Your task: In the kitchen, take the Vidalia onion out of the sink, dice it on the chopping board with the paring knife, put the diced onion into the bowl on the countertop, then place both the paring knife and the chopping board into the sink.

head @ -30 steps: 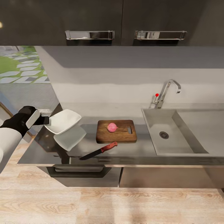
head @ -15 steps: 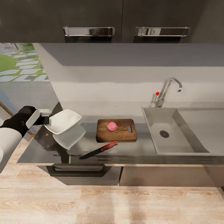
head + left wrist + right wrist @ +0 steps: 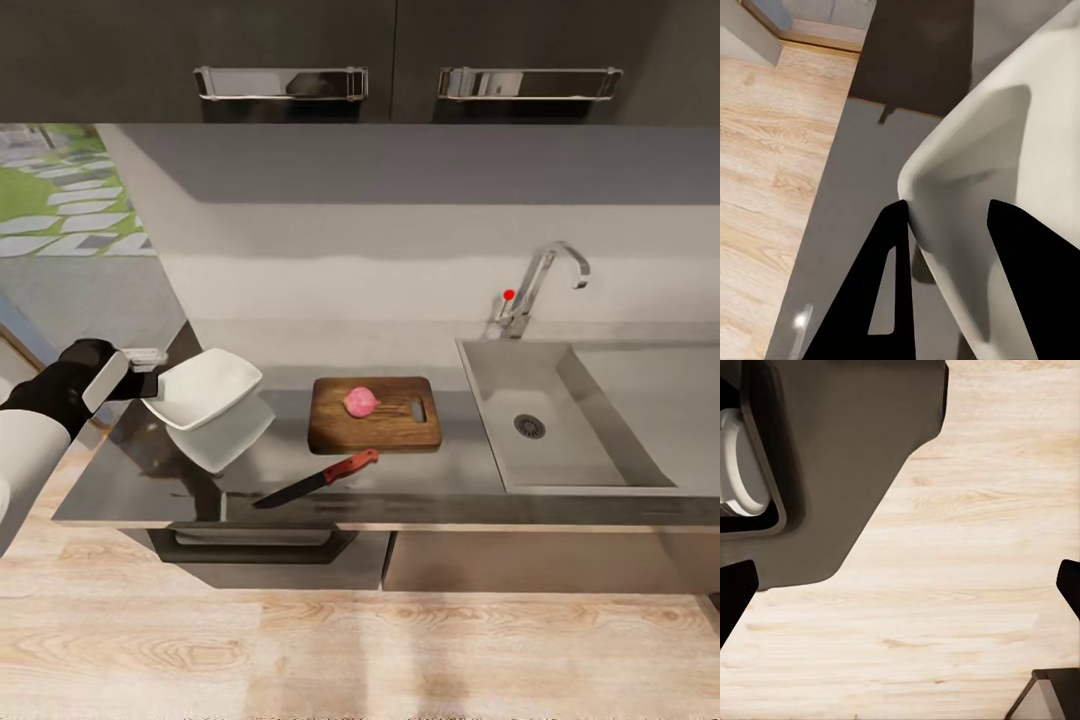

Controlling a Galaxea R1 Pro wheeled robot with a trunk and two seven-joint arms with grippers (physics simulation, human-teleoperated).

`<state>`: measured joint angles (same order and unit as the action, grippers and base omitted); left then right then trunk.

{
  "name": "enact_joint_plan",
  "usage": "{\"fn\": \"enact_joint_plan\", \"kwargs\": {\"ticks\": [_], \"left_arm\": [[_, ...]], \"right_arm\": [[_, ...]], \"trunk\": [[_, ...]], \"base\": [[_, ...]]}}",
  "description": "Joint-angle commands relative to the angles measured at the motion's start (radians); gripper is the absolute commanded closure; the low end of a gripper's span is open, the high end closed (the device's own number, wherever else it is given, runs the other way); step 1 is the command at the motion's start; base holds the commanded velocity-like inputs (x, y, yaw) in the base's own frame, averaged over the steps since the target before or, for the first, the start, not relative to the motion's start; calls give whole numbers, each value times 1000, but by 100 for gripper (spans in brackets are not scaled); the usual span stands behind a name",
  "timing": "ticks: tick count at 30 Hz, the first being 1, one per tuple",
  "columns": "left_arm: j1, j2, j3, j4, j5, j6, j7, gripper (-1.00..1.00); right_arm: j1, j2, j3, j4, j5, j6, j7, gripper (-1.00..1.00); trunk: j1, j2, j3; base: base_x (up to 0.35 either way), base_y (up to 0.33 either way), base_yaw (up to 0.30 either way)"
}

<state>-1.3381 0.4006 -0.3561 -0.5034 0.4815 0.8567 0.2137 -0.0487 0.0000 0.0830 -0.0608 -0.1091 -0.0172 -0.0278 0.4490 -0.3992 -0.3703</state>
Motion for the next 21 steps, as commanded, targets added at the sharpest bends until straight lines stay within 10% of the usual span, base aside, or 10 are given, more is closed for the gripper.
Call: {"fn": "enact_joint_plan", "kwargs": {"ticks": [1,9,10,21], "left_arm": [[0,1,-9,10,16,2,7,100],[1,1,-9,10,16,2,7,100],[1,1,-9,10,16,2,7,-100],[1,7,-8,4,16,2,7,-100]], "right_arm": [[0,0,9,0,-11,-2,-3,-100],[0,0,8,0,-11,-3,-3,-100],[0,0,9,0,-11,-3,-3,-100],[0,0,9,0,-11,-3,-3,-100]], "trunk": [[1,-1,-3],[1,-1,-6],[1,-1,-6],[1,-1,-6]], "base": [[0,0,0],[0,0,0],[0,0,0],[0,0,0]]}}
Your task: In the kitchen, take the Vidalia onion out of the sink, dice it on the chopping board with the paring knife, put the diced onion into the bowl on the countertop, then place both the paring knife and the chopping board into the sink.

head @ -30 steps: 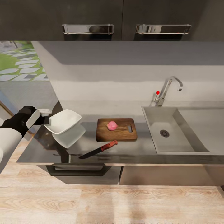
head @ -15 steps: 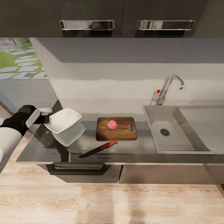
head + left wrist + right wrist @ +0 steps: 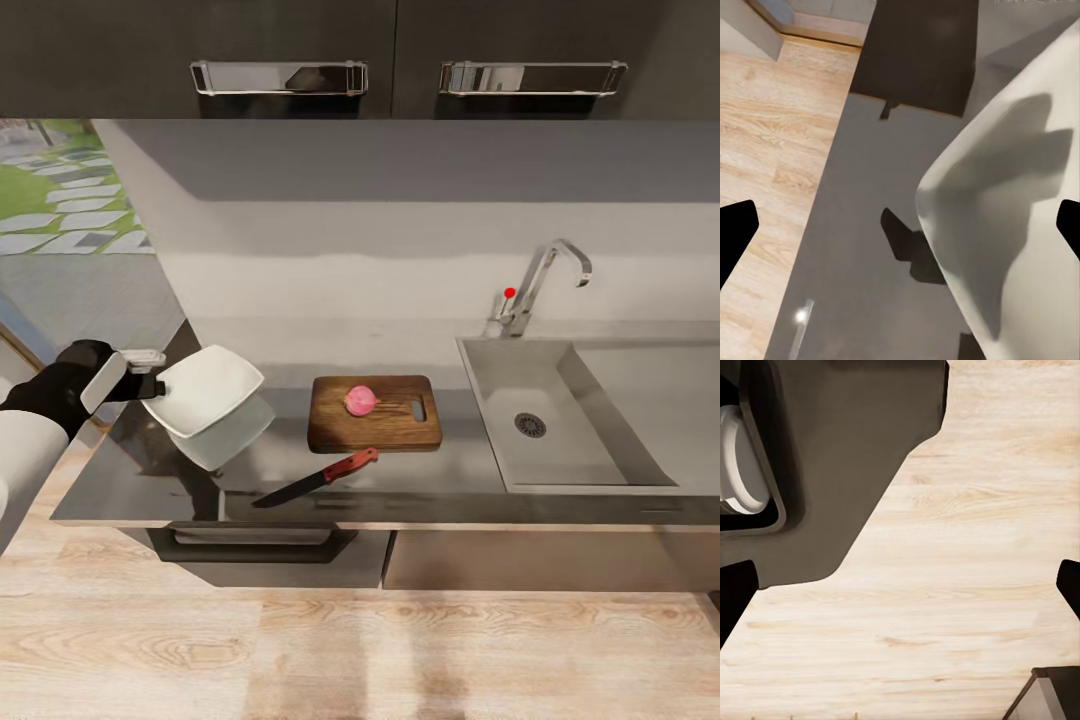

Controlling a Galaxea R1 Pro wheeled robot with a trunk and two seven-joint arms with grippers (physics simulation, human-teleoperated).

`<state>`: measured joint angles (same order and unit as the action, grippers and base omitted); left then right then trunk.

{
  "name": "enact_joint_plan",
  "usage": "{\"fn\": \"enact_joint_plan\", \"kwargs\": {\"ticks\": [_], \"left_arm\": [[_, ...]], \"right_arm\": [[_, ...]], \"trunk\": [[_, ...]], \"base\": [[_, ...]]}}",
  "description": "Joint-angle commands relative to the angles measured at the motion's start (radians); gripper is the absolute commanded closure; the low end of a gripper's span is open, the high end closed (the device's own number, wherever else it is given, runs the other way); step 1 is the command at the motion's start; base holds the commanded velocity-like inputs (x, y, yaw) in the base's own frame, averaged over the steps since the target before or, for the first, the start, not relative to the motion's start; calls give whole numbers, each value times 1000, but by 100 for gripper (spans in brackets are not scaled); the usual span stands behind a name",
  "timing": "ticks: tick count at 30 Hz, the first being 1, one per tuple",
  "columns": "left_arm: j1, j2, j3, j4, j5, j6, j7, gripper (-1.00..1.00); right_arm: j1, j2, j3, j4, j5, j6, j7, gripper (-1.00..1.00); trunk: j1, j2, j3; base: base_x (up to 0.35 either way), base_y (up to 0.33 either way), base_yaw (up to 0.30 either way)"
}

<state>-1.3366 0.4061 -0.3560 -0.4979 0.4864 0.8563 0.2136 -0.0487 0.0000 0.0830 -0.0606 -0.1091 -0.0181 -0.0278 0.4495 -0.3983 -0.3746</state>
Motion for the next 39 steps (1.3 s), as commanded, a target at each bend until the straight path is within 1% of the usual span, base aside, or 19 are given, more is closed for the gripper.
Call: {"fn": "enact_joint_plan", "kwargs": {"ticks": [1,9,11,13,17,18,19,20,24,26,30,33,36,37,38,39], "left_arm": [[-1,2,-8,-2,11,3,7,-100],[-1,9,-3,-8,10,4,7,-100],[-1,14,-2,-19,10,6,7,-100],[-1,27,-1,-49,10,9,7,-100],[-1,65,0,-160,11,22,8,-100],[-1,80,1,-202,11,42,9,-100],[-1,114,3,-312,11,113,9,-100],[-1,124,3,-351,11,126,9,-100],[-1,147,3,-449,12,147,10,-100],[-1,153,3,-473,12,151,10,-100],[-1,162,2,-486,12,154,10,-100],[-1,178,1,-500,16,157,9,-100],[-1,183,0,-509,23,159,9,-100],[-1,184,0,-512,25,160,9,-100],[-1,184,0,-513,26,161,9,-100],[-1,184,-1,-515,26,161,8,-100]], "right_arm": [[0,0,9,0,-11,-2,-3,-100],[0,0,9,-1,-11,-2,-3,-100],[0,0,9,-1,-11,-2,-3,-100],[0,0,8,-1,-11,-2,-3,-100],[0,0,8,0,-11,-2,-3,-100],[0,0,8,0,-11,-2,-3,-100],[0,0,8,0,-11,-2,-3,-100],[0,0,8,-1,-11,-2,-3,-100],[0,0,8,-1,-11,-2,-3,-100],[0,0,8,-1,-11,-3,-2,-100],[0,0,8,-2,-11,-4,-2,-100],[0,0,8,-15,-11,-13,-2,-100],[0,0,8,-38,-11,-59,-2,-100],[0,0,9,-42,-11,-88,-2,-100],[0,0,8,-43,-11,-98,-2,-100],[0,0,9,-45,-11,-130,-3,-100]], "trunk": [[1,-2,-2],[1,-2,-2],[1,-2,-2],[1,-2,-2],[1,-2,-2],[1,-2,-2],[1,-2,-2],[1,-2,-2],[1,-2,-2],[1,-2,-2],[1,-2,-2],[1,-2,-2],[1,-2,-2],[1,-2,-2],[1,-2,-2],[1,-2,-2]], "base": [[0,0,0],[0,0,0],[0,0,0],[0,0,0],[0,0,0],[0,0,0],[0,0,0],[0,0,0],[0,0,0],[-46,0,0],[-213,0,0],[-298,0,0],[-328,0,0],[-333,0,0],[-334,0,0],[-335,0,0]]}}
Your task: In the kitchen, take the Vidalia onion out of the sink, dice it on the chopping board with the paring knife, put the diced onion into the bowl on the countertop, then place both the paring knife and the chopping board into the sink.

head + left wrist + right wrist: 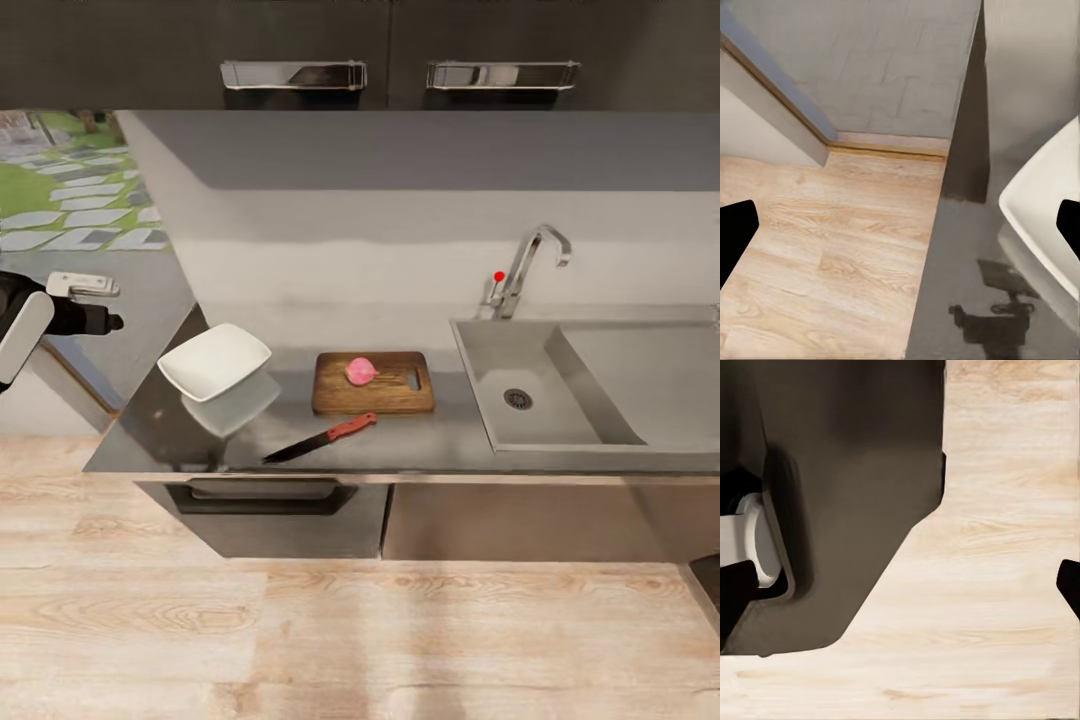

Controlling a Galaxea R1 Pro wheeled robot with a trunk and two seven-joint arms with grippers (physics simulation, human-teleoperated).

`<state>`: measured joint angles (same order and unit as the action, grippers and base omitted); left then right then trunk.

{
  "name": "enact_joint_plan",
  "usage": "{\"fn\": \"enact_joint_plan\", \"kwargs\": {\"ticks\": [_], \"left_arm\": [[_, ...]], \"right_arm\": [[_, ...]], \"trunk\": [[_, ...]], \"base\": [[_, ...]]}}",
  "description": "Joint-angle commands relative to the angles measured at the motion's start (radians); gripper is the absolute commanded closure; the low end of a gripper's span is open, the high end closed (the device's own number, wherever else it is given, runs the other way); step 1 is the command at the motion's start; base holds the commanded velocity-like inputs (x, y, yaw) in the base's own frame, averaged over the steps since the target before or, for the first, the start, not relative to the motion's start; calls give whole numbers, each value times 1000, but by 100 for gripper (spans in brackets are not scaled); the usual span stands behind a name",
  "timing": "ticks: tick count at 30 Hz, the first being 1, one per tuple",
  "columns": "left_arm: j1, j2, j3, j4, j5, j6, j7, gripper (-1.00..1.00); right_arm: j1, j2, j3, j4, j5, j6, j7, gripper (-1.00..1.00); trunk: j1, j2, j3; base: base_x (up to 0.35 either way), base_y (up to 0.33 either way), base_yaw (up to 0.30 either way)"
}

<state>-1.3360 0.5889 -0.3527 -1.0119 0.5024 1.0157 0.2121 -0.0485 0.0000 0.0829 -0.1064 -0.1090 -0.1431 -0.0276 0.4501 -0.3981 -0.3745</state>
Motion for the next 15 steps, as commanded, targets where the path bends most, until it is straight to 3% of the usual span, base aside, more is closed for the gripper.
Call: {"fn": "enact_joint_plan", "kwargs": {"ticks": [1,15], "left_arm": [[-1,1,-4,-1,11,2,10,-100],[-2,-3,-7,-5,11,3,9,-100]], "right_arm": [[-1,0,9,0,-11,-14,-3,-100],[-1,-2,9,-1,-9,-59,-3,-100]], "trunk": [[0,-2,-2],[0,-2,-2]], "base": [[-335,0,0],[-336,0,0]]}}
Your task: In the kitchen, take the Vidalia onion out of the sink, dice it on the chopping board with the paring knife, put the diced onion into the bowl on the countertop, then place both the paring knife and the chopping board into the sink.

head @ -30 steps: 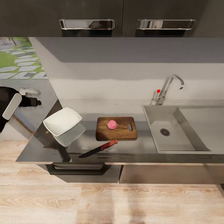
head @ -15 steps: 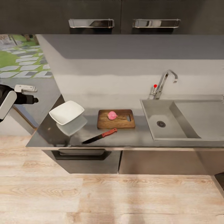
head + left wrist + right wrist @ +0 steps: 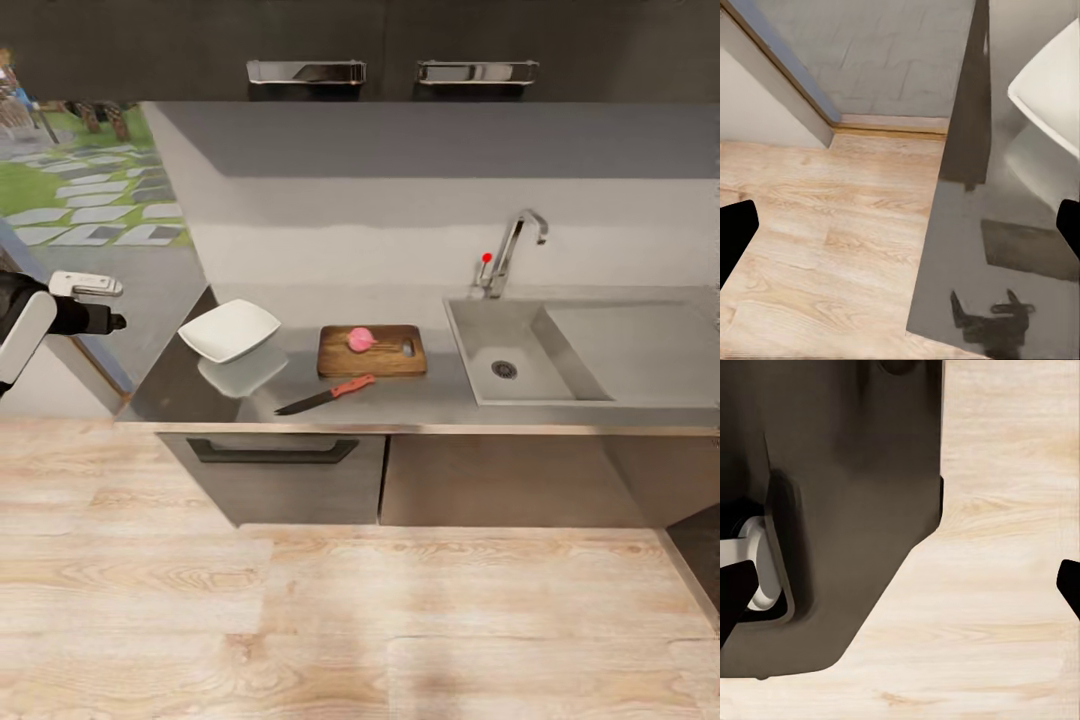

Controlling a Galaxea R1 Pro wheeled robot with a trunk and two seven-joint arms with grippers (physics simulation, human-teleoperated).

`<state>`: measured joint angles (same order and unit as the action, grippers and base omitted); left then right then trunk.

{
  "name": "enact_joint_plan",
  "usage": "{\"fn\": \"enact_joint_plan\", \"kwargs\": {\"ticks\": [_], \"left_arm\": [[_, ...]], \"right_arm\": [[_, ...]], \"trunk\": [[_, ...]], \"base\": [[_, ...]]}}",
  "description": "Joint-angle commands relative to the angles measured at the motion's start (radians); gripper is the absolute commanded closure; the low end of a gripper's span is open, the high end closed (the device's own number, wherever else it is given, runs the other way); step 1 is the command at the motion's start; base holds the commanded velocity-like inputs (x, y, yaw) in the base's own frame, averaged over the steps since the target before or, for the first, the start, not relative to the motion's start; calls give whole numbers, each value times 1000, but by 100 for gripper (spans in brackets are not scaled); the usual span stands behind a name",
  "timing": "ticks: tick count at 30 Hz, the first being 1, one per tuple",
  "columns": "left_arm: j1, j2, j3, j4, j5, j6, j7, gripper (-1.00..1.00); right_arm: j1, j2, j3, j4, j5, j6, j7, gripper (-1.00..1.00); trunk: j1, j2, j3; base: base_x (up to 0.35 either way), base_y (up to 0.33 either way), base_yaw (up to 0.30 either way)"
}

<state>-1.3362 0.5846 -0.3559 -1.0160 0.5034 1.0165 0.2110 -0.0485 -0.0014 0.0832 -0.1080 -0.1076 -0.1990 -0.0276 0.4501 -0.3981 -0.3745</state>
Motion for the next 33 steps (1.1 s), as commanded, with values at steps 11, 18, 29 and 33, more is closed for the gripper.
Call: {"fn": "enact_joint_plan", "kwargs": {"ticks": [11,18,29,33], "left_arm": [[-1,-8,-6,4,10,2,10,-100],[0,-21,-7,21,10,2,10,-100],[0,-56,-66,132,10,-3,9,-100],[0,-72,-126,200,10,-6,6,-100]], "right_arm": [[-1,0,9,-1,-10,-5,-3,-100],[-1,-2,9,-1,-10,-5,-3,-100],[-1,-4,9,-32,-10,-5,-3,-100],[-1,-5,9,-45,-10,-5,-4,-100]], "trunk": [[0,-2,-2],[0,-2,-2],[0,-2,-2],[0,-2,-2]], "base": [[-336,0,0],[-336,0,0],[-336,0,0],[-336,0,0]]}}
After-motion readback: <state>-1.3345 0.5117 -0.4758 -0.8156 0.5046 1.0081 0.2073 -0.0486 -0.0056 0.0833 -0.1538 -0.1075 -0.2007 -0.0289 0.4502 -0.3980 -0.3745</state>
